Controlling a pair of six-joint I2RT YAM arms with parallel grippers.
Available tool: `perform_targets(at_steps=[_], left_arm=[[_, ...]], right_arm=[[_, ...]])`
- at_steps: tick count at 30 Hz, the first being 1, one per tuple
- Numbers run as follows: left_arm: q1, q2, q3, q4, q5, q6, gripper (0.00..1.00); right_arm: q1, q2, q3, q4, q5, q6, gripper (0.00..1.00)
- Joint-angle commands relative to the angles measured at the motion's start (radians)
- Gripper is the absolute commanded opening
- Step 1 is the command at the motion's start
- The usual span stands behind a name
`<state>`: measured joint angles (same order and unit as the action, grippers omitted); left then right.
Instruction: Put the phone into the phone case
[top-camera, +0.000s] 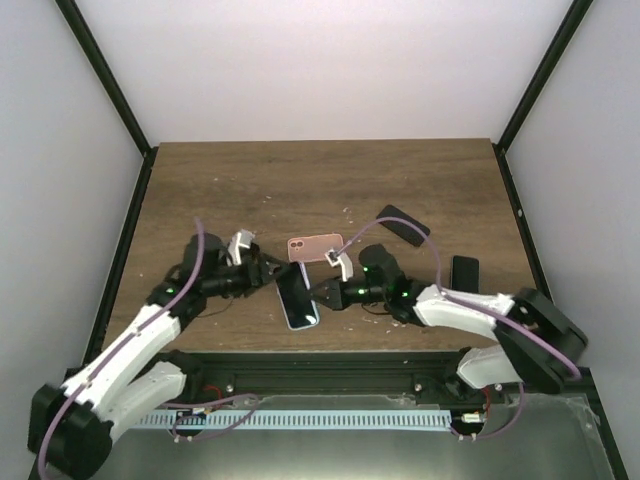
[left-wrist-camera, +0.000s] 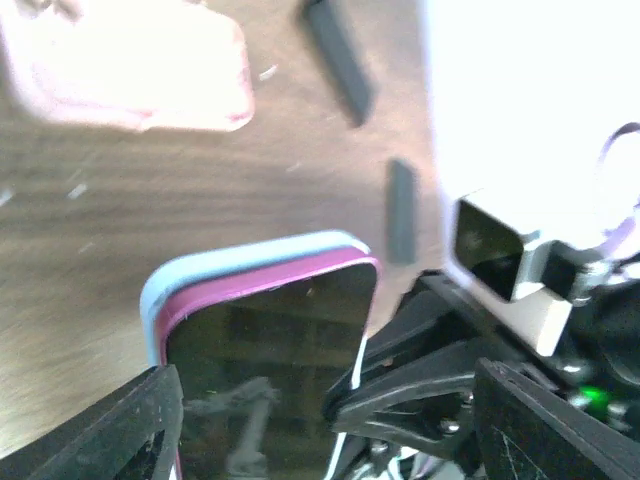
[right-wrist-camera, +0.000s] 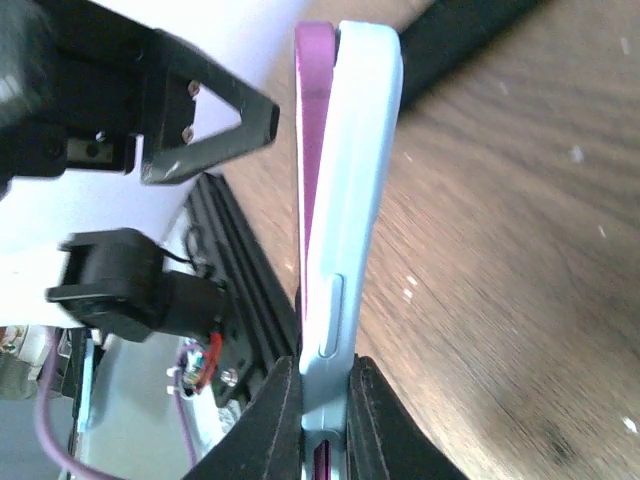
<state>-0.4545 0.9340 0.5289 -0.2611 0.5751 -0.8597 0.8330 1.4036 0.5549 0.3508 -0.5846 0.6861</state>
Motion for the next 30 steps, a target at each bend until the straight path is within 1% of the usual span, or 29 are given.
perform_targets(at_steps=[1, 3, 5, 8, 10, 13, 16, 19, 20, 21, 22, 24, 25, 30], left_arm=[[0.018, -0.167, 0.098, -0.059, 0.051, 0.065, 0.84], [0.020, -0.205, 0.113, -0.015, 0.108, 0.058, 0.85], [0.021, -0.236, 0.119, 0.048, 0.156, 0.039, 0.85], [0.021, -0.280, 0.097, 0.224, 0.244, -0.014, 0.84], [0.021, -0.294, 0.088, 0.324, 0.296, -0.051, 0.83], [0.020, -0.279, 0.075, 0.378, 0.331, -0.077, 0.79], [0.020, -0.258, 0.049, 0.422, 0.360, -0.102, 0.71], [0.020, -0.250, 0.025, 0.464, 0.367, -0.122, 0.61], [0.020, -0.247, 0.028, 0.455, 0.369, -0.113, 0.60], [0.020, -0.243, 0.030, 0.445, 0.372, -0.105, 0.60], [0.020, -0.239, 0.032, 0.436, 0.374, -0.098, 0.62], [0.020, -0.237, 0.036, 0.406, 0.364, -0.074, 0.72], [0.020, -0.238, 0.037, 0.388, 0.356, -0.062, 0.75], [0.020, -0.263, 0.048, 0.315, 0.299, -0.030, 0.78]], right_arm=[[0.004, -0.227, -0.034, 0.062, 0.028, -0.117, 0.01], [0.004, -0.344, -0.056, 0.087, 0.008, -0.150, 0.01], [0.005, -0.427, -0.076, 0.111, -0.003, -0.168, 0.01], [0.004, -0.498, -0.084, 0.114, -0.008, -0.173, 0.01], [0.005, -0.503, -0.070, 0.108, -0.041, -0.168, 0.01], [0.005, -0.486, -0.058, 0.143, -0.095, -0.145, 0.01], [0.006, -0.473, -0.062, 0.188, -0.114, -0.126, 0.01], [0.005, -0.463, -0.056, 0.199, -0.111, -0.123, 0.01], [0.005, -0.461, -0.057, 0.208, -0.111, -0.121, 0.01], [0.005, -0.457, -0.059, 0.222, -0.119, -0.116, 0.01], [0.005, -0.454, -0.059, 0.235, -0.129, -0.110, 0.01], [0.005, -0.447, -0.055, 0.246, -0.144, -0.105, 0.01], [0.005, -0.447, -0.056, 0.246, -0.143, -0.104, 0.01], [0.005, -0.506, -0.084, 0.216, -0.068, -0.112, 0.01]])
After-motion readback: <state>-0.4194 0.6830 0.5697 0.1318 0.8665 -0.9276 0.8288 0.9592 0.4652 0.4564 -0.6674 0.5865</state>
